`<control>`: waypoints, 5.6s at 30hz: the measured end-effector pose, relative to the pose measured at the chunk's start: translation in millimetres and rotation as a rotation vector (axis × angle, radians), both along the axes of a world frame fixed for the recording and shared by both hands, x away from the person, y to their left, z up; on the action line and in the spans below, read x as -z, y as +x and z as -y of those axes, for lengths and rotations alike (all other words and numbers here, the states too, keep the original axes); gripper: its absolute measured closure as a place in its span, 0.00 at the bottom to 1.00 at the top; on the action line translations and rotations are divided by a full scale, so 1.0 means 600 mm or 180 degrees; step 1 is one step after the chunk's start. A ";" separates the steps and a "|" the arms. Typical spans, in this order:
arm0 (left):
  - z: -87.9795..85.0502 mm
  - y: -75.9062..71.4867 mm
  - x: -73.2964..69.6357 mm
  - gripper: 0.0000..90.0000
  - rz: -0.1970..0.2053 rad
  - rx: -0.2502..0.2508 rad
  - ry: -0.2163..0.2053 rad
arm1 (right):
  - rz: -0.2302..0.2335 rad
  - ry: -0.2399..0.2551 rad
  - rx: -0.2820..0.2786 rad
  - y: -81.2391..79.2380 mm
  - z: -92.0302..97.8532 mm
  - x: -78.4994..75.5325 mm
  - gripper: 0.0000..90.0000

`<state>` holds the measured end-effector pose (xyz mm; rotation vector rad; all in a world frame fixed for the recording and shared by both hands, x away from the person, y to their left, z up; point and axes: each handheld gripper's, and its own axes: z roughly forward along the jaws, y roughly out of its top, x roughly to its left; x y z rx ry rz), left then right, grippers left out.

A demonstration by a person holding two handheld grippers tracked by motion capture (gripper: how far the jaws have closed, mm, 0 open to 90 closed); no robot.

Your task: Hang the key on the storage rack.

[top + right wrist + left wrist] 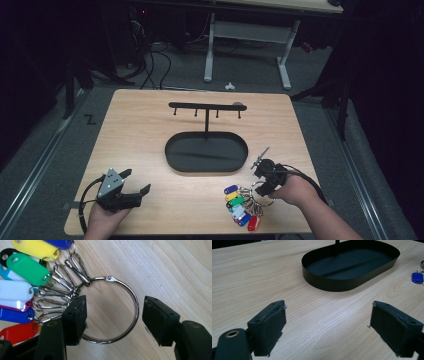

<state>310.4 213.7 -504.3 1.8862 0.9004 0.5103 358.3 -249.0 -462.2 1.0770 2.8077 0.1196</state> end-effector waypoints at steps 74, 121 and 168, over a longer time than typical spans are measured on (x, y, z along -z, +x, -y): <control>0.002 -0.007 -0.003 0.17 0.0048 0.0068 -0.0003 | -0.0517 -0.0118 -0.0052 0.039 -0.010 -0.026 0.97; 0.001 -0.001 -0.003 0.17 0.0005 0.0086 -0.0029 | -0.0043 -0.0163 0.0014 0.019 -0.024 -0.277 0.97; -0.002 0.000 -0.003 0.17 0.0014 0.0088 -0.0029 | 0.0025 -0.0093 -0.0041 0.111 -0.093 -0.329 0.97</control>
